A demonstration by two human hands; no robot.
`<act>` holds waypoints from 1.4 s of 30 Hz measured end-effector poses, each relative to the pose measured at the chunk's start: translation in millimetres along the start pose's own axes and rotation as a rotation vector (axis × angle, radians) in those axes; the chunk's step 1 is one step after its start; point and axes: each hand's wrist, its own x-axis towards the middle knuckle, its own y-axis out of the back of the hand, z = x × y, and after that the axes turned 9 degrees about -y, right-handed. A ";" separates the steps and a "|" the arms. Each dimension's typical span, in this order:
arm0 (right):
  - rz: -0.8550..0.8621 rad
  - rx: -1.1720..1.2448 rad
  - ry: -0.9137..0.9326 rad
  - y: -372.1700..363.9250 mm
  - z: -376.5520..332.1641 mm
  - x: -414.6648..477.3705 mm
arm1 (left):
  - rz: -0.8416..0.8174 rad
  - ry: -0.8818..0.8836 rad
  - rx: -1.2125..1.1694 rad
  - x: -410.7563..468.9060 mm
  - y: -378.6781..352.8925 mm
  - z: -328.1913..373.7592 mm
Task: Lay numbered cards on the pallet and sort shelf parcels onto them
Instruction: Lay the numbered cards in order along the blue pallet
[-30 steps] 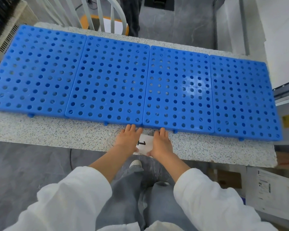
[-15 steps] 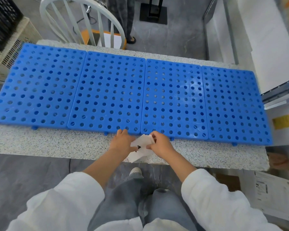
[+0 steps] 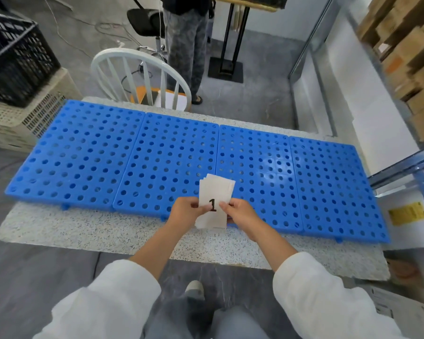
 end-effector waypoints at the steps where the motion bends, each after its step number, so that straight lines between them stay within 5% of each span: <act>1: 0.029 0.016 0.019 1.4 -3.7 -0.2 | 0.012 -0.014 -0.018 1.4 0.3 4.6; 7: 0.135 0.124 0.117 12.4 -28.9 -8.6 | 0.140 -0.062 -0.132 -0.1 7.6 35.7; 29: -0.064 0.252 0.307 16.7 -84.1 -23.1 | 0.266 -0.100 -0.160 -16.4 60.6 87.4; 42: 0.037 0.230 0.281 -130.4 -161.0 15.7 | 0.248 -0.109 -0.334 28.0 214.3 17.0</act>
